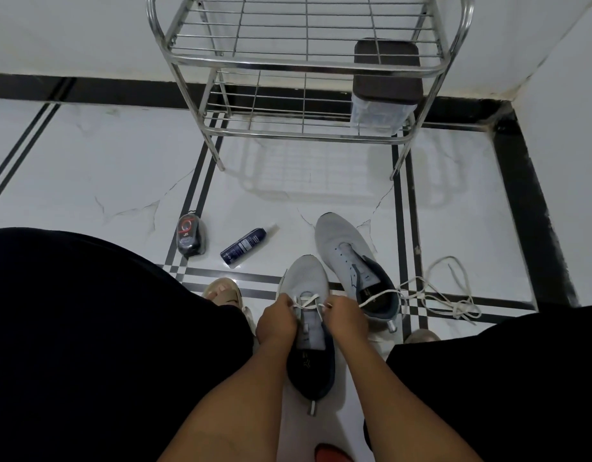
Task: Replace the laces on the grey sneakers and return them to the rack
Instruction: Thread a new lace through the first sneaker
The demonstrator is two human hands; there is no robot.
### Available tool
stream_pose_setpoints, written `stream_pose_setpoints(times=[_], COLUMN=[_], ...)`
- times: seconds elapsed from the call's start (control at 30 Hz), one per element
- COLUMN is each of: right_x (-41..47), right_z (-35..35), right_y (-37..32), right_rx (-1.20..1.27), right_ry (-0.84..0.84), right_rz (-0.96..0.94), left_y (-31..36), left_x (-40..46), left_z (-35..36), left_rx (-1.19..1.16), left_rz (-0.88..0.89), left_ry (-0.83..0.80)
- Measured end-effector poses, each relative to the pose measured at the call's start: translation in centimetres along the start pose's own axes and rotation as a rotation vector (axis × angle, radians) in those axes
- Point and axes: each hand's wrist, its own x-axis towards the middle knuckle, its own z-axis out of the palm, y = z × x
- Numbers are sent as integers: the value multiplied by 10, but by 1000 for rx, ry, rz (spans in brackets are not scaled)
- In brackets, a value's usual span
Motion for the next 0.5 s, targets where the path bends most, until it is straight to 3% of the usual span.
stream_pose_setpoints(times=[0.5], right_x=[14], right_z=[3], right_y=[-3], right_rx=[507], right_ry=[-119], right_rz=[297], left_y=[1], left_x=[11], left_z=[5], left_rx=[-100], left_rz=[-125], left_ry=[-118])
